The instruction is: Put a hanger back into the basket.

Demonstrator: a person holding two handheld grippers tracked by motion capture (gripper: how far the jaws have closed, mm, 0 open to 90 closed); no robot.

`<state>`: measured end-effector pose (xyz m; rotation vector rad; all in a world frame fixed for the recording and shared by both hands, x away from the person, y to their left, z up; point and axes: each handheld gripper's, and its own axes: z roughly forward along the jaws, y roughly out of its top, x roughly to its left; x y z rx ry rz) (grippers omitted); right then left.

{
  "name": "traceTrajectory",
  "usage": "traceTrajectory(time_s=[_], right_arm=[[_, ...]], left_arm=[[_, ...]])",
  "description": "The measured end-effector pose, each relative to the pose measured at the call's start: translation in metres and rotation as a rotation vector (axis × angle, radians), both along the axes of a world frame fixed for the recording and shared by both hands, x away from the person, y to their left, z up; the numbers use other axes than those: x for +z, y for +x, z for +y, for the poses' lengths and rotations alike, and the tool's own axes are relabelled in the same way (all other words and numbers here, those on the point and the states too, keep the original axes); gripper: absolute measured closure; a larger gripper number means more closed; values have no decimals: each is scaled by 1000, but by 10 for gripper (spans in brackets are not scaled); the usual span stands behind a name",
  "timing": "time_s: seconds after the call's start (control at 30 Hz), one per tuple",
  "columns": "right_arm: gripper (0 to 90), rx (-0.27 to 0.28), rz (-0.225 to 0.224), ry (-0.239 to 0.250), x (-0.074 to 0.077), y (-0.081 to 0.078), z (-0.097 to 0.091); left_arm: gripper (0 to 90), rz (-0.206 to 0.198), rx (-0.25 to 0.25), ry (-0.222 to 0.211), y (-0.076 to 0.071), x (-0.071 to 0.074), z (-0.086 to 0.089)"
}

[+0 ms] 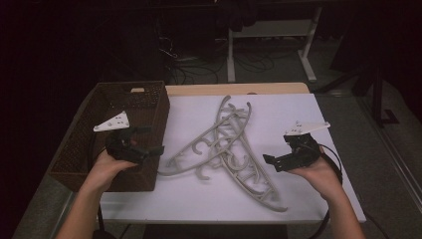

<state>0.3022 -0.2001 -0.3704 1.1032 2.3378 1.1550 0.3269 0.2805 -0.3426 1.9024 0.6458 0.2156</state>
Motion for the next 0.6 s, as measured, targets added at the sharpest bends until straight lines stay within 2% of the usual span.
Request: traceTrajectory(time_s=[0.23,0.33,0.4,0.6], right_arm=[[9,1,3,0,-3,1,-1],[9,4,8,-4,-5,2,-1],[9,10,11,-6,-7,4,0],[9,28,18,-7,-15,4,2]], left_arm=[[0,7,4,16,2,1,-3],[0,18,-3,-3,4,2,-5],[0,17,-11,19,5,4,-15],[0,23,-43,40,6,9,-39]])
